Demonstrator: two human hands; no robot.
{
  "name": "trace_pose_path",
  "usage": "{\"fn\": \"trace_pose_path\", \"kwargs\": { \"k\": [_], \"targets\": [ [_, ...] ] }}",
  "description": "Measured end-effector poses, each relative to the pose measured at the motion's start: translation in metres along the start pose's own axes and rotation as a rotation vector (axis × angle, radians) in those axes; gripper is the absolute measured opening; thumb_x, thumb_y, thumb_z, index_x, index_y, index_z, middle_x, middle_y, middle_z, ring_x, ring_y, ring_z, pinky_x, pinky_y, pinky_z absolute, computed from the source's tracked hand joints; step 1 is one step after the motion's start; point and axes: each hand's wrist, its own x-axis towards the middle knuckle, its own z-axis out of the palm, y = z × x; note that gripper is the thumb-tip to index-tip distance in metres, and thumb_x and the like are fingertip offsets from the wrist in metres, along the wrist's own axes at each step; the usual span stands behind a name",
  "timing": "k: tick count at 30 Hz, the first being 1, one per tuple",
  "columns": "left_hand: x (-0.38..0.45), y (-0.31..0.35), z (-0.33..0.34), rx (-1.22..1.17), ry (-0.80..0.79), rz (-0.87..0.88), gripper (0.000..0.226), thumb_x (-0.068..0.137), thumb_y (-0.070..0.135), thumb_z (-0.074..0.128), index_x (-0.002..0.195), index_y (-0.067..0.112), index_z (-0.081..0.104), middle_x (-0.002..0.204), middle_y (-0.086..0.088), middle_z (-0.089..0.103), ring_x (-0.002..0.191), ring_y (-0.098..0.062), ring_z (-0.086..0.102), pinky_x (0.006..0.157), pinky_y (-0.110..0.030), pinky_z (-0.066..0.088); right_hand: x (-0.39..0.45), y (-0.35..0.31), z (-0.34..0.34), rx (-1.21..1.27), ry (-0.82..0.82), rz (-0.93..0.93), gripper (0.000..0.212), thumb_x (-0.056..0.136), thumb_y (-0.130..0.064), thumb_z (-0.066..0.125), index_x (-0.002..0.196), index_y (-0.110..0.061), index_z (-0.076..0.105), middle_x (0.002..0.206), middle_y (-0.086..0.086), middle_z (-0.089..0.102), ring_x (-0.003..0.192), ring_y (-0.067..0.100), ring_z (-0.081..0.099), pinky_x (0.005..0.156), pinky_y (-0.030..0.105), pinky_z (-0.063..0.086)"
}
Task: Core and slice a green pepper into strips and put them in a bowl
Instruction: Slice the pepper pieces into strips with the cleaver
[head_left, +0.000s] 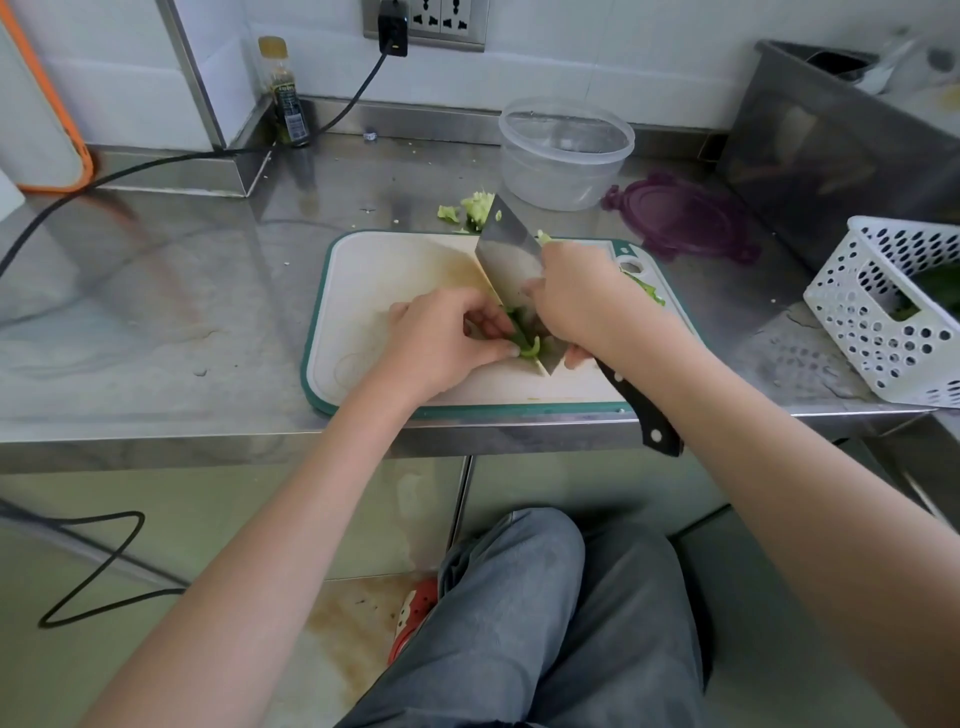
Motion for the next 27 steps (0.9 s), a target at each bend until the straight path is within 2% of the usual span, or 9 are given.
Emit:
{"fn": "trace_pose_path", "kwargs": {
  "k": [2,4,6,8,10,13,19,23,27],
  "targets": [
    [0.0,0.001,0.0,-0.02,-0.014,-0.001,0.016,0.066,0.037,0.079,0.068,0.039,0.063,0.069,0.021,0.063,0.068,0.003,0.051,0.09,-0.052,0.043,0.008,0.0,-0.001,0.015,0.036,-0.01,0.014,0.095,-0.011,0.048,0.105,-0.001,0.051,0.072,0.008,0.052,0.054,0.022,0.051,0.047,0.03,0.043],
    [-0.001,0.001,-0.001,-0.015,-0.021,0.004,0.016,0.068,0.037,0.078,0.067,0.041,0.062,0.071,0.02,0.063,0.068,0.004,0.05,0.092,-0.051,0.041,0.01,-0.004,0.0,-0.007,0.048,-0.003,0.013,0.095,-0.01,0.046,0.106,-0.006,0.052,0.086,0.011,0.055,0.075,0.033,0.063,0.051,0.032,0.045],
    [0.0,0.001,-0.001,0.0,-0.019,0.01,0.016,0.069,0.036,0.078,0.068,0.041,0.062,0.072,0.019,0.063,0.067,0.007,0.047,0.092,-0.049,0.04,0.012,-0.004,0.003,-0.036,0.066,-0.02,0.016,0.097,-0.013,0.044,0.11,-0.009,0.052,0.099,0.014,0.055,0.093,0.036,0.064,0.049,0.031,0.039],
    [0.0,-0.001,-0.001,0.011,-0.004,0.018,0.016,0.07,0.037,0.077,0.069,0.041,0.062,0.073,0.02,0.062,0.066,0.008,0.046,0.092,-0.046,0.04,0.01,0.003,0.004,-0.018,0.066,-0.017,0.021,0.098,-0.02,0.044,0.116,-0.008,0.049,0.093,0.015,0.056,0.084,0.037,0.065,0.048,0.035,0.043],
    [0.0,-0.001,0.0,0.034,-0.004,0.016,0.015,0.071,0.039,0.077,0.069,0.041,0.062,0.074,0.02,0.062,0.067,0.008,0.046,0.093,-0.042,0.037,0.006,0.013,-0.001,-0.027,0.049,-0.005,0.021,0.098,-0.022,0.045,0.112,-0.007,0.048,0.081,0.013,0.055,0.059,0.031,0.062,0.048,0.039,0.051],
    [0.0,-0.001,0.001,0.045,0.001,0.03,0.016,0.072,0.04,0.076,0.069,0.043,0.061,0.075,0.019,0.062,0.069,0.008,0.046,0.094,-0.041,0.033,0.004,0.02,-0.009,-0.079,0.067,-0.027,0.015,0.098,-0.022,0.044,0.103,-0.009,0.048,0.077,0.008,0.05,0.04,0.023,0.054,0.039,0.026,0.046],
    [0.0,-0.002,0.001,0.079,0.016,0.036,0.015,0.073,0.041,0.075,0.07,0.043,0.06,0.078,0.019,0.062,0.071,0.007,0.046,0.09,-0.037,0.03,-0.003,0.026,-0.009,-0.081,0.041,-0.028,0.013,0.099,-0.024,0.044,0.093,-0.013,0.041,0.075,0.007,0.045,0.037,0.022,0.053,0.032,0.027,0.044],
    [-0.001,0.0,0.001,0.101,0.03,0.044,0.014,0.073,0.042,0.075,0.072,0.044,0.061,0.08,0.02,0.057,0.07,0.007,0.043,0.088,-0.036,0.031,-0.007,0.029,-0.013,-0.075,0.022,-0.003,0.018,0.099,-0.027,0.044,0.093,-0.01,0.043,0.076,0.008,0.047,0.039,0.023,0.055,0.039,0.033,0.048],
    [-0.003,0.001,0.0,0.113,0.044,0.049,0.014,0.072,0.041,0.075,0.074,0.041,0.062,0.083,0.02,0.052,0.068,0.005,0.043,0.085,-0.034,0.03,-0.007,0.025,-0.017,-0.015,0.151,-0.01,0.019,0.098,-0.026,0.045,0.103,-0.008,0.049,0.09,0.013,0.054,0.048,0.028,0.054,0.042,0.034,0.047]
  ]
}}
